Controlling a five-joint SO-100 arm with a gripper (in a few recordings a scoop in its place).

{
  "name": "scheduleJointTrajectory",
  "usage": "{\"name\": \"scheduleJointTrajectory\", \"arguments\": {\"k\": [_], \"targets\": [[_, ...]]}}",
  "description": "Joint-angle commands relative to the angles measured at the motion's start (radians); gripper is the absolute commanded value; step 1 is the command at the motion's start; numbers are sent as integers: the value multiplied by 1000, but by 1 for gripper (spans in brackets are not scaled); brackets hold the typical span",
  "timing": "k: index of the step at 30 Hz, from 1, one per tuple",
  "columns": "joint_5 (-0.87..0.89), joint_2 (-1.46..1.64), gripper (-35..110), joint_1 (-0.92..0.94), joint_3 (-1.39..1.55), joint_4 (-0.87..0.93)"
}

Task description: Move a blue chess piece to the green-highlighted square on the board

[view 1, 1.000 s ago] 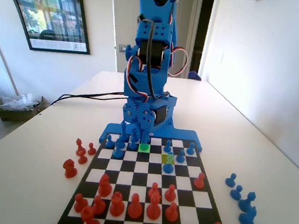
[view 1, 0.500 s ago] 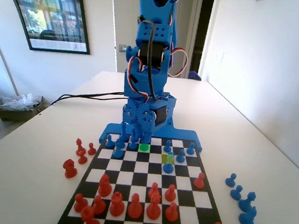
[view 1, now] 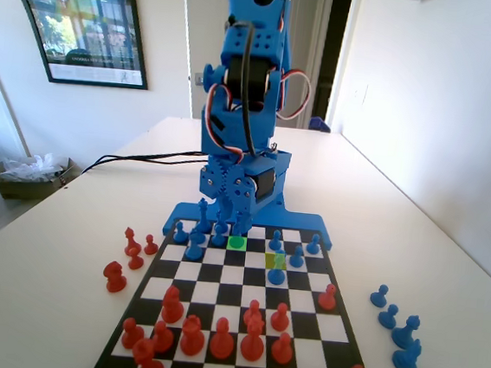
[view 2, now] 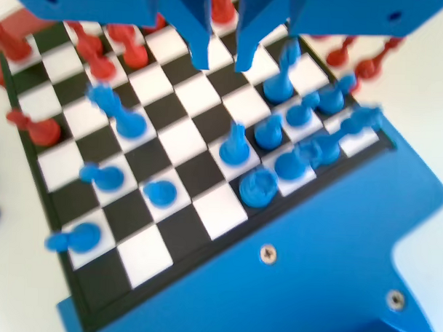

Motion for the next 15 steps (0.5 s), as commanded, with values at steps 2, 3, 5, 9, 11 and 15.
{"name": "scheduleJointTrajectory", "arguments": {"k": [2, 3, 5, 9, 11, 15], "targets": [[-60, 64, 3, 5, -156, 107], [-69, 71, 3, 3, -176, 123], [-97, 81, 2, -3, -218, 161], [-156, 117, 1, -20, -295, 235], [-189, 143, 1, -29, -330, 278], [-249, 195, 1, -55, -383, 342]]}}
